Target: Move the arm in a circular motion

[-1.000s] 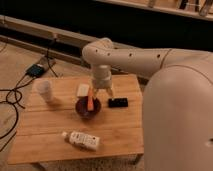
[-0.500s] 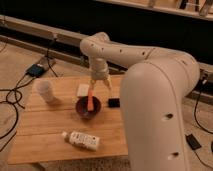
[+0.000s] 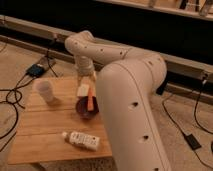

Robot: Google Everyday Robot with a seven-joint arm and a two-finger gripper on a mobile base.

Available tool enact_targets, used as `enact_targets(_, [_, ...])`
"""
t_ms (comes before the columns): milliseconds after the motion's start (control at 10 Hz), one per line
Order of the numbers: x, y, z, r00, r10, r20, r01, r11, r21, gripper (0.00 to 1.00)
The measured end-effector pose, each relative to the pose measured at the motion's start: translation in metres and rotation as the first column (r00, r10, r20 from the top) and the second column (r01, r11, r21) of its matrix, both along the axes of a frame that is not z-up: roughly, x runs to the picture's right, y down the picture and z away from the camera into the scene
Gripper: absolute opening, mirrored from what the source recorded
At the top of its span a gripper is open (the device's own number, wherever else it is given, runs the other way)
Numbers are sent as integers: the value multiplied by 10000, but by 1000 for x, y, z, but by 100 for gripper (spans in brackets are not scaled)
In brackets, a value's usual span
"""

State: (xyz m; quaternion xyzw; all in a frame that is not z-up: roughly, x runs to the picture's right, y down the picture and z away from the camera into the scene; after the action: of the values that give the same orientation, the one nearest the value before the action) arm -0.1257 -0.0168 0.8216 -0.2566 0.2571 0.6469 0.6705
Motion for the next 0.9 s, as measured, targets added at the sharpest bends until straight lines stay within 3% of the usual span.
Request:
enact_targets(200, [-39,19,-8,9970,-167,751,188,9994,-276,65])
enact_targets(400, [-71,44,-29,9878,7,1558,101,9976,-684,65])
enact_targets(700, [-91,78,-72,9718,551,2293,-254,9911,-1303,65])
enact_targets(900, [-89,98,-100,9661,656,2497,-270,9876,-1548,65])
